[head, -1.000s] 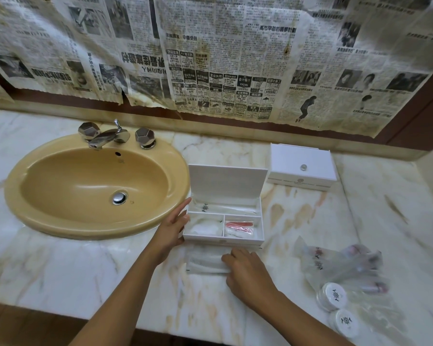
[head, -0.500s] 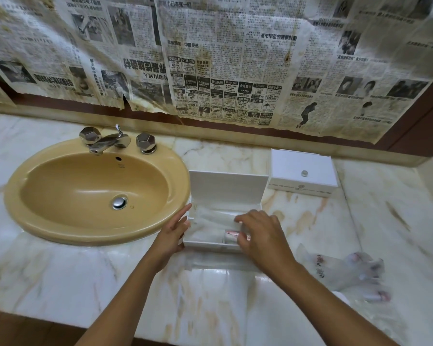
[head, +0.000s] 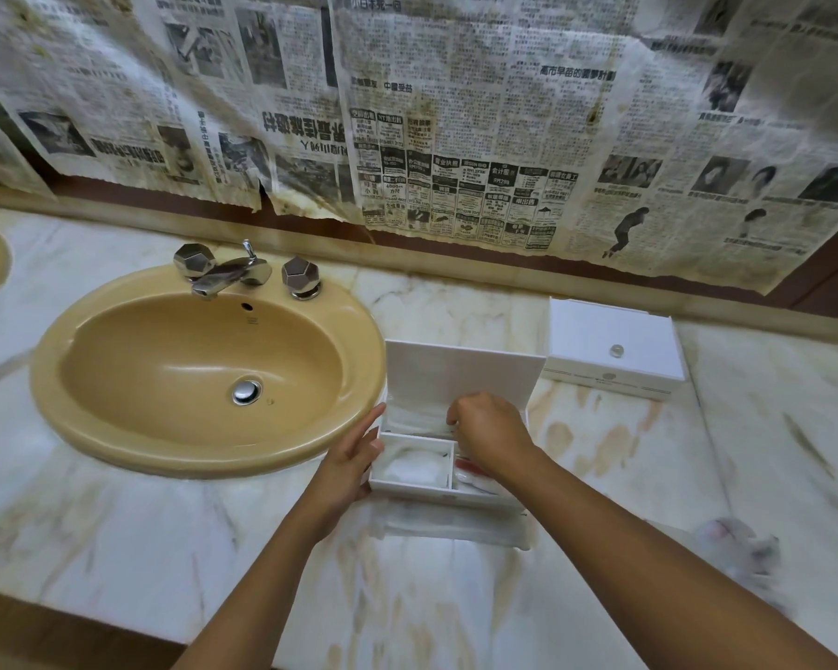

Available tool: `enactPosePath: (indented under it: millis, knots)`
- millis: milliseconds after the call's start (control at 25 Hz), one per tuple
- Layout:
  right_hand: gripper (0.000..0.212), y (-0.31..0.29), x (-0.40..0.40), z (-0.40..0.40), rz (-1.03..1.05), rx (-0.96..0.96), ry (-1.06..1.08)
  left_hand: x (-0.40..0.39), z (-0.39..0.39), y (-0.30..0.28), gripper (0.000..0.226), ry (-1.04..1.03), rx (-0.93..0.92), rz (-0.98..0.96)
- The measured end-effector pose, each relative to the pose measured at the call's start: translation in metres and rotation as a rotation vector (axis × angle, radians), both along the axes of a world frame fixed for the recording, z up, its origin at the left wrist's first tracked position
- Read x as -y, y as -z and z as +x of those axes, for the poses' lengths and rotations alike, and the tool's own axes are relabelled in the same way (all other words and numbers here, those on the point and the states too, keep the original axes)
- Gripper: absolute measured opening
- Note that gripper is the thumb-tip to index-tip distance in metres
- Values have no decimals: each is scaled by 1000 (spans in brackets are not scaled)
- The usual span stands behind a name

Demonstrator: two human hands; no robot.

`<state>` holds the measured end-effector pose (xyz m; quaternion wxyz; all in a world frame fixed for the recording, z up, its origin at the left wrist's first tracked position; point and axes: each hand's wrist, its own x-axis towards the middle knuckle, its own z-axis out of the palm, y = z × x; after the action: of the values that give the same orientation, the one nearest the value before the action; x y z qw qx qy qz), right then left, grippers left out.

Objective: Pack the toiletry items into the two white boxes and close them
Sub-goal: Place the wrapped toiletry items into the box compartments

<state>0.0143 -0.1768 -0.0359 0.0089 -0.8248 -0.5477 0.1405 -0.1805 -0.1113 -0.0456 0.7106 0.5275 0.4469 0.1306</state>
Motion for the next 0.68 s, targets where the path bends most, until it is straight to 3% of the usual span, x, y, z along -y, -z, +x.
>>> enactPosePath:
  millis: [160, 360, 520, 680]
  knots:
    - [9, 0, -7, 0, -79, -53, -16, 0, -1, -2, 40, -8, 1, 3]
    - [46, -8, -2, 1, -94, -314, 77, 1, -1, -6, 39, -1, 6, -7]
    - [51, -10, 8, -15, 54, -304, 70, 0, -1, -4, 39, 7, 5, 6]
    - [62, -9, 9, -23, -87, -372, 18, 0, -1, -3, 41, 14, -11, 18]
